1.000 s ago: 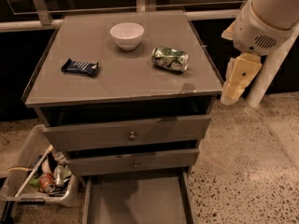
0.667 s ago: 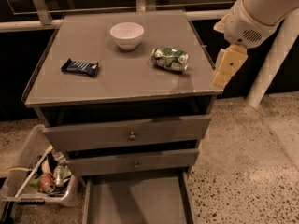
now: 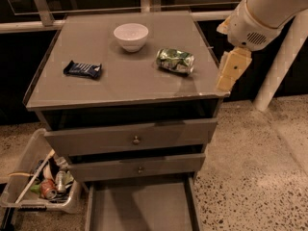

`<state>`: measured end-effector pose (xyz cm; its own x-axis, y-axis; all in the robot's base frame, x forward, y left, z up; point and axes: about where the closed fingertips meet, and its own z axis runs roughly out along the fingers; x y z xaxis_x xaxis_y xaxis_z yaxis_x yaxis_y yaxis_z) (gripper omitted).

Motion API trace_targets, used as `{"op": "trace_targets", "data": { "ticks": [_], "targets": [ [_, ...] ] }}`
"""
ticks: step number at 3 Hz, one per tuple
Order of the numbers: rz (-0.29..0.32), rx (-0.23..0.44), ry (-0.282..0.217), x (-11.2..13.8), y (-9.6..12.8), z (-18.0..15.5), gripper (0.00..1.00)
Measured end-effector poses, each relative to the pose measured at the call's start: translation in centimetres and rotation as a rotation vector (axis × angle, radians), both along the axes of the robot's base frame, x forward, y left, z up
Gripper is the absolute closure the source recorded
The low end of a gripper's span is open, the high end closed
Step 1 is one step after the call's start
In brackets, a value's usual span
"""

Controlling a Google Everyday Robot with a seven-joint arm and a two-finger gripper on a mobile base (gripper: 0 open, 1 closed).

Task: Place green can into bottom drawer

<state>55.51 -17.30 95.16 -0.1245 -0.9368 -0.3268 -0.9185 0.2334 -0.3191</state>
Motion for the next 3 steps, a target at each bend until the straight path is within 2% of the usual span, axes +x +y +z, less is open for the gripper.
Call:
{"op": "trace_targets", "data": {
  "ticks": [1, 2, 3],
  "targets": [
    [0.061, 0.029, -0.013, 1.7, 1.7, -0.7, 0.00],
    [0.116, 0.075, -0.068, 3.9, 2.9, -1.4, 0.00],
    [0.145, 0.140, -0.114, 6.4, 3.5, -2.1, 0.00]
  ]
}}
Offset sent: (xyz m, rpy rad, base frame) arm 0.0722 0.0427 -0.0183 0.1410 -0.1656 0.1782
